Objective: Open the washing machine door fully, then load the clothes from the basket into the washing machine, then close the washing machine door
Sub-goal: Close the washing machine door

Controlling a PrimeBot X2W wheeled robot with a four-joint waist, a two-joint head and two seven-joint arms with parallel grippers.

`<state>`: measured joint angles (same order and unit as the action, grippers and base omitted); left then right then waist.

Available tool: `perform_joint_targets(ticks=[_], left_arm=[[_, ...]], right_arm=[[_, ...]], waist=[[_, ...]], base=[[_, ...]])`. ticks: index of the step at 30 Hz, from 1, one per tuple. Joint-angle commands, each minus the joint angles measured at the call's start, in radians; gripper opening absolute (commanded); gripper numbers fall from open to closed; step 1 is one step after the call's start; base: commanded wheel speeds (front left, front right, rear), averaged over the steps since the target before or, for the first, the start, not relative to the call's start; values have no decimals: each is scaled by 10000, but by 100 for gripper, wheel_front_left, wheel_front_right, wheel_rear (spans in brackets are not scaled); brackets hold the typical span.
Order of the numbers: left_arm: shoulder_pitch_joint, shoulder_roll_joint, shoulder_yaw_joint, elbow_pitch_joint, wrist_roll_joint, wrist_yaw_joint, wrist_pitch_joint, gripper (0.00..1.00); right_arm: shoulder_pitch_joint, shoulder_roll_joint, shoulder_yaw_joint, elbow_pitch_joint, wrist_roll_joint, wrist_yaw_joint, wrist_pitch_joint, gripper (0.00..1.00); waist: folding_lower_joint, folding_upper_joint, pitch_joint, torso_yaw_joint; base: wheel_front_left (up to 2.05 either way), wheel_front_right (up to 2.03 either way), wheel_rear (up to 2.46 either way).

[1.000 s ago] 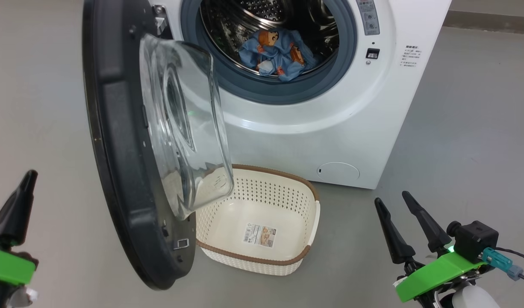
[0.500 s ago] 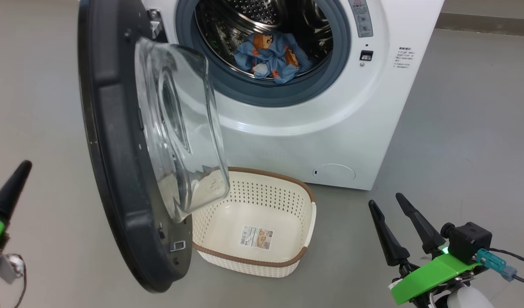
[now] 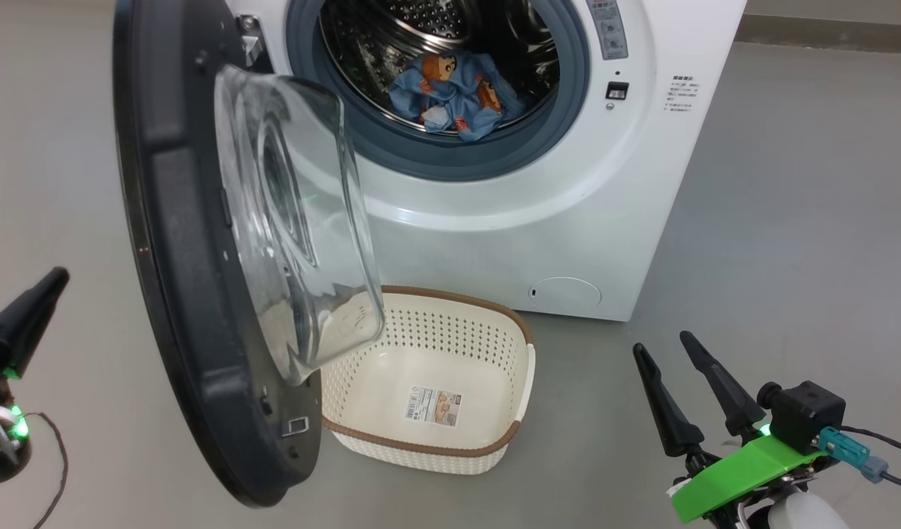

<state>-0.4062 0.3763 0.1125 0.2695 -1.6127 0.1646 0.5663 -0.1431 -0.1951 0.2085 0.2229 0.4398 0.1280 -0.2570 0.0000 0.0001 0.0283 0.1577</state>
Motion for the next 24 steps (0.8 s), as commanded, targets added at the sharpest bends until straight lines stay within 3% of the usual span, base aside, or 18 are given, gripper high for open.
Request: perform_joint_targets(ticks=[1,24], left_arm=[[-572,428,361,-285,-82,126,144,0],[-524,-51,-251,-2333,-515,1259,1079,0]], right_arm=[[-312,-58,152,-230,-41,27,-48,100],[-280,25,53,-265,-60,27,-48,100]], waist=[[0,-1,11,-30],[0,-1,67,-826]], base=[[0,0,0],[0,0,0]])
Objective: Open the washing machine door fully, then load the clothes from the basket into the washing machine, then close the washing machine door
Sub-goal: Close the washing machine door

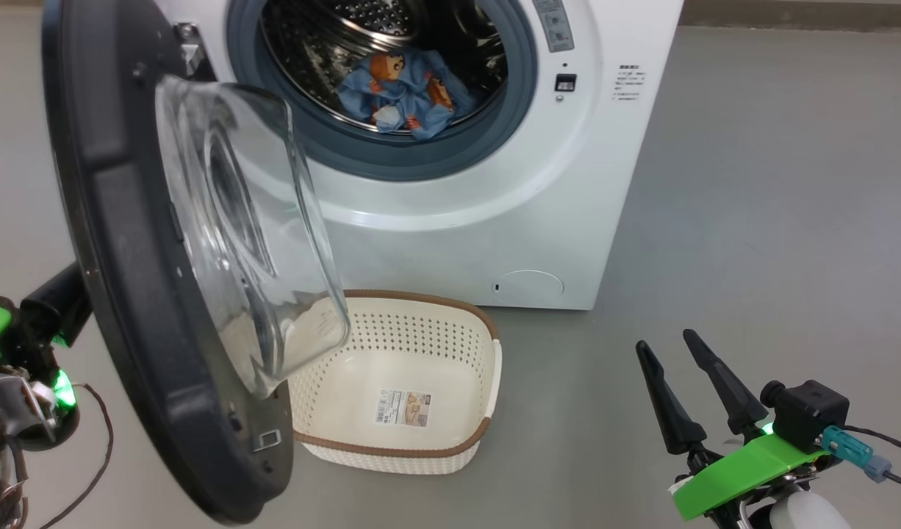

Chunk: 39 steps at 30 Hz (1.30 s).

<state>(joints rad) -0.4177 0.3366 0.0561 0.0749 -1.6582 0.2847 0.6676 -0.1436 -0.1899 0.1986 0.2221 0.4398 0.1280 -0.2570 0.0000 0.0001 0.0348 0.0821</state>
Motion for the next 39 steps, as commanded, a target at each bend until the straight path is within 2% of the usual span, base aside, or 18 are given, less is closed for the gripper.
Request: perform_joint_targets(ticks=[1,17,39], left_arm=[[-403,316,289,-502,-75,110,84,0],[-391,-50,-281,-1721,134,540,123,0],[-1670,12,-268,-1215,821,229,-485,0]], right_arm=[[-273,-31,141,-260,-59,27,-48,100],[-342,25,216,-264,-65,27,-48,100],[-639,323,10,-466,-165,27,-48,100]], waist=[[0,-1,7,-107],[0,-1,79,-1092],[0,-1,1123,-3133]], base=[[0,0,0],[0,0,0],[0,0,0]])
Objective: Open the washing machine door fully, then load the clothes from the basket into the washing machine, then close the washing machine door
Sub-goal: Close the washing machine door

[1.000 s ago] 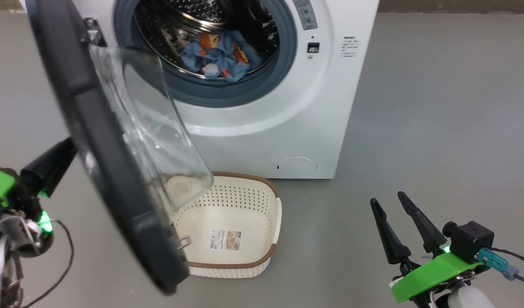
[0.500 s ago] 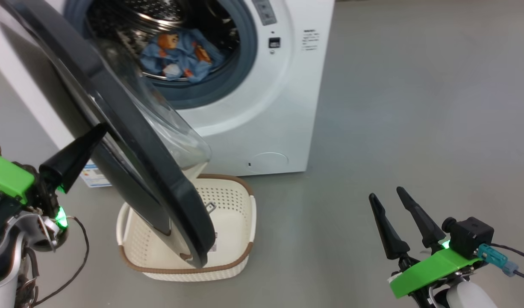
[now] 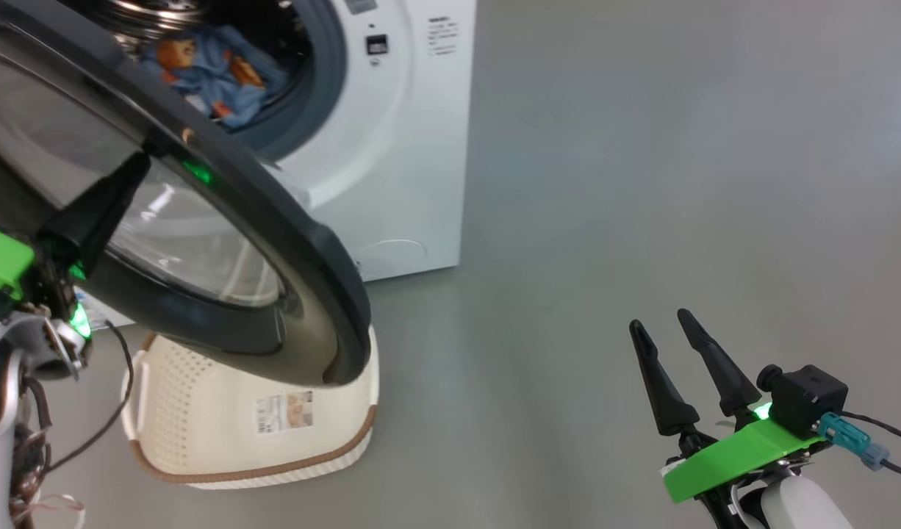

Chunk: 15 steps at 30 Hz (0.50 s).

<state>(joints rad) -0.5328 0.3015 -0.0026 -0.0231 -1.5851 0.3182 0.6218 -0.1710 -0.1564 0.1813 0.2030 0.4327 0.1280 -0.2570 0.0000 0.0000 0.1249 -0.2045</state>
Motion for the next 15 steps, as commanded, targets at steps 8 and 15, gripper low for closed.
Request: perform_joint_targets(ticks=[8,15], left_arm=[[-1103,420,454,426,373,-350,-406,0],[-1542,462,468,870,594,-503,-633,0]], right_arm=[[-432,117,133,-331,-119,27,-48,100],[-461,238,54,-409,-139,27,-48,100]], waist=[[0,0,430,-805],[0,0,664,-1114]], base=[[0,0,0],[0,0,0]])
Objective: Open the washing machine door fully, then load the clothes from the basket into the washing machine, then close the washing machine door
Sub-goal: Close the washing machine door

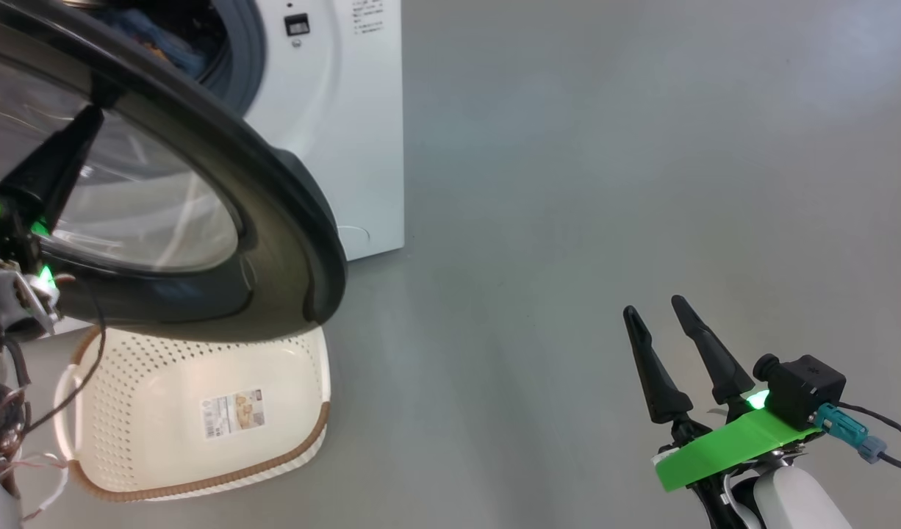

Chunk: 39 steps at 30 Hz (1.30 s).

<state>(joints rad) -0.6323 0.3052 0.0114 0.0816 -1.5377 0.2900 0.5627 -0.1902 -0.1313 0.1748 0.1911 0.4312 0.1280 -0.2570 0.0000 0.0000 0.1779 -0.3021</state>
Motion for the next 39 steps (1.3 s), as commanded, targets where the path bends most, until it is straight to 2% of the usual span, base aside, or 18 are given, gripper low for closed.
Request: perform_joint_targets(ticks=[1,26,39], left_arm=[[-600,436,327,-117,150,-246,-68,0],[-2273,581,359,2026,810,-1129,-862,0],[-2192,342,201,2205,734,-1412,-729,0]], right_arm=[[-272,4,106,-298,-124,27,-48,100],[-543,401,-30,-425,-158,27,-48,100],[-596,338,-77,-341,-207,27,-48,100]], waist=[[0,0,164,-166],[0,0,891,-838],[0,0,769,-420]], base=[[0,0,0],[0,0,0],[0,0,0]])
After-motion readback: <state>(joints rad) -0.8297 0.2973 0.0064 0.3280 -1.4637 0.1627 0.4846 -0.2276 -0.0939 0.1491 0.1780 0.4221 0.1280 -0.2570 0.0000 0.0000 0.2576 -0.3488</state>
